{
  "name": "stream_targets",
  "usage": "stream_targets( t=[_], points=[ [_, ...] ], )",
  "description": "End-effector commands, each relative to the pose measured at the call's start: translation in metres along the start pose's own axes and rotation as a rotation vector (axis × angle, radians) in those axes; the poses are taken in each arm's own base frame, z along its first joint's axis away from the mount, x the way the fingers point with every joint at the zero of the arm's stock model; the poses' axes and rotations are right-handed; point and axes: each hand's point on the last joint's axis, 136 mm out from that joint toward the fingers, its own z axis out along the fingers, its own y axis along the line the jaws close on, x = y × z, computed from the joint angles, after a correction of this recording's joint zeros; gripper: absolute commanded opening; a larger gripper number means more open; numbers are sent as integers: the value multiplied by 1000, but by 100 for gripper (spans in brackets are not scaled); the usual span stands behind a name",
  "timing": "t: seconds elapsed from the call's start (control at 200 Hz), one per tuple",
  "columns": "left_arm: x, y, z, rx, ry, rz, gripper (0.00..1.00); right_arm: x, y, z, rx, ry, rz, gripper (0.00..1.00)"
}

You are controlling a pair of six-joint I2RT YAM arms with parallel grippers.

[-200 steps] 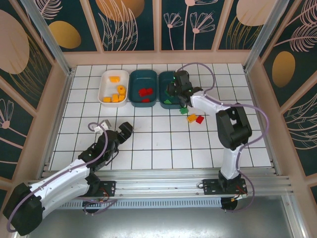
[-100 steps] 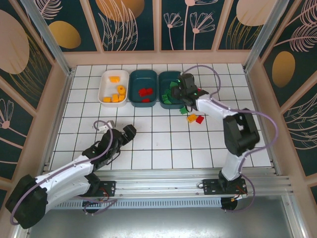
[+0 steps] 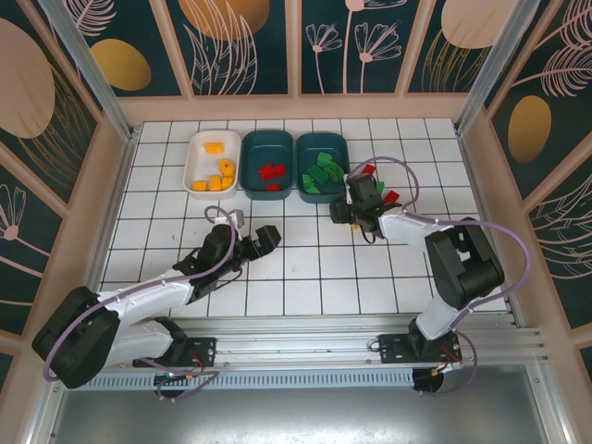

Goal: Sort the legos into containers by color

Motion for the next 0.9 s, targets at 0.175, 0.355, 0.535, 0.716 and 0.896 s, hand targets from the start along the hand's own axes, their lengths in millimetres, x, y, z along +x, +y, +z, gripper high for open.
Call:
stream_targets(
  t=[0.175, 0.355, 0.535, 0.716, 0.896],
  points=[
    [-11, -15, -13, 52, -48, 42, 98, -18, -4, 29, 48, -15, -69, 68],
    [-14, -12, -20, 39, -74, 49, 99, -13, -7, 44, 70, 20, -79, 66],
    [-16, -12, -23, 31, -80, 60, 98, -9, -7, 44, 67, 30, -53, 56],
    [-17, -12, -24, 28, -84, 65, 99, -1, -8, 35, 75, 33, -36, 39],
    [-15, -16, -23, 49, -72, 50, 98, -2, 5, 6, 52, -7, -9, 36]
  ],
)
